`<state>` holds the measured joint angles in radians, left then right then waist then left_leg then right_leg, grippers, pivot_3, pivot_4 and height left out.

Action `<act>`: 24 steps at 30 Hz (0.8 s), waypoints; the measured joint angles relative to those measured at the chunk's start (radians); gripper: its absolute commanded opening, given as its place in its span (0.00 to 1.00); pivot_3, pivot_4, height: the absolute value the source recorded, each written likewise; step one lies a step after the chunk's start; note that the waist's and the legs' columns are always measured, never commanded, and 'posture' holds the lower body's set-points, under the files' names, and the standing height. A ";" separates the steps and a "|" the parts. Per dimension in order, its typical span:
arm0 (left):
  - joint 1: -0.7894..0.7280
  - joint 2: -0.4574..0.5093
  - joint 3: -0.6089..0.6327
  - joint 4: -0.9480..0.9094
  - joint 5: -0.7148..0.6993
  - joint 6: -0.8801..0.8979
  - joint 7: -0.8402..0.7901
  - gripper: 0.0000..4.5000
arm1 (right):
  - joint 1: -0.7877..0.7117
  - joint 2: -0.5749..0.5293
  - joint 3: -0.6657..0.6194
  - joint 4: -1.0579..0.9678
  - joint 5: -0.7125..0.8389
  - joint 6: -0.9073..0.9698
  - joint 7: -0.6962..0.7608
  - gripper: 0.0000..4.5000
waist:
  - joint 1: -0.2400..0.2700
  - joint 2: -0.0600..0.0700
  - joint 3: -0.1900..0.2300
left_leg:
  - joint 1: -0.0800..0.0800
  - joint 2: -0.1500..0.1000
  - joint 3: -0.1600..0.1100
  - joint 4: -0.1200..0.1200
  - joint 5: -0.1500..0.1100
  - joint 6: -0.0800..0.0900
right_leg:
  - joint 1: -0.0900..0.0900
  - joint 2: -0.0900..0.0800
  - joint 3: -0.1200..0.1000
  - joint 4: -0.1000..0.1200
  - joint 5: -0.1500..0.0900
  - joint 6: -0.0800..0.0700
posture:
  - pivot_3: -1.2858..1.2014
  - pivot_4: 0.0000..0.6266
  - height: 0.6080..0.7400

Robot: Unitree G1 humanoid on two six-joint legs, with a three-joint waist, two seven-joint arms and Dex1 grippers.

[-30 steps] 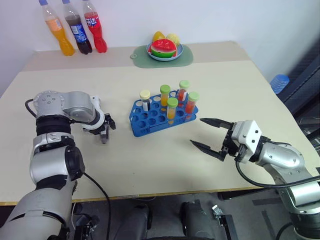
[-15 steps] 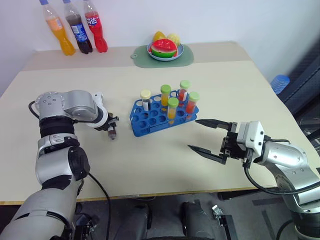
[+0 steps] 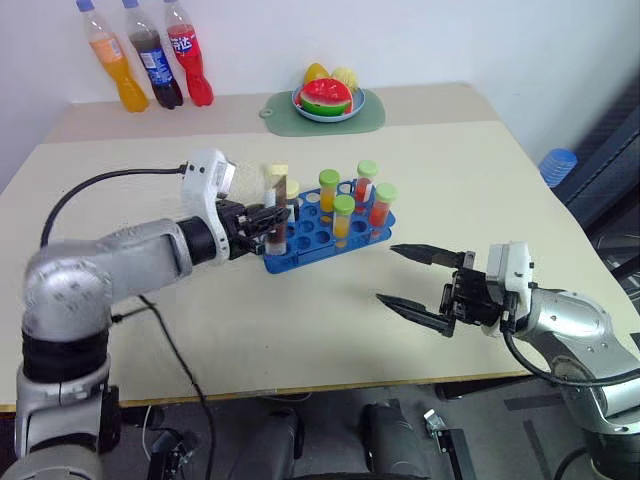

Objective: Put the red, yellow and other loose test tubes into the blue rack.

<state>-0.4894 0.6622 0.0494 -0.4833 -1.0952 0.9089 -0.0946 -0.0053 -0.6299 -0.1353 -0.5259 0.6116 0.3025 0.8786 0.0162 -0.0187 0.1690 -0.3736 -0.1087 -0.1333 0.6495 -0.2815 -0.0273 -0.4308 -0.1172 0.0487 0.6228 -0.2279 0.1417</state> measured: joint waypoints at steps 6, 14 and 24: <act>0.121 -0.109 -0.224 0.118 0.648 -0.632 -0.152 0.17 | 0.137 0.024 -0.043 -0.011 0.079 0.039 -0.028 0.84 | 0.000 0.001 0.000 | 0.000 0.001 0.001 0.000 -0.003 0.005 | 0.004 -0.001 -0.001 -0.010 0.002 -0.002 | 0.52 0.24 1.00; 0.154 -0.323 -0.268 0.330 0.835 -0.940 -0.259 0.17 | 0.190 0.024 -0.080 -0.053 0.080 0.034 -0.067 0.84 | -0.002 0.001 0.000 | 0.000 0.001 0.001 0.001 -0.006 0.011 | 0.004 0.000 -0.001 -0.010 0.004 0.002 | 0.52 0.24 1.00; 0.203 -0.381 -0.261 0.465 0.921 -1.011 -0.318 0.17 | 0.212 0.019 -0.143 -0.069 0.081 0.037 -0.078 0.84 | -0.001 0.001 0.000 | 0.000 0.001 0.001 0.002 -0.006 0.011 | 0.004 0.000 -0.001 -0.009 0.004 0.002 | 0.52 0.24 1.00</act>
<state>-0.2861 0.2809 -0.2114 -0.0188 -0.1738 -0.1016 -0.4121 0.2069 -0.6111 -0.2787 -0.5953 0.6929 0.3396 0.8006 0.0149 -0.0181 0.1686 -0.3734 -0.1079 -0.1327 0.6511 -0.2878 -0.0159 -0.4266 -0.1171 0.0473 0.6138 -0.2239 0.1438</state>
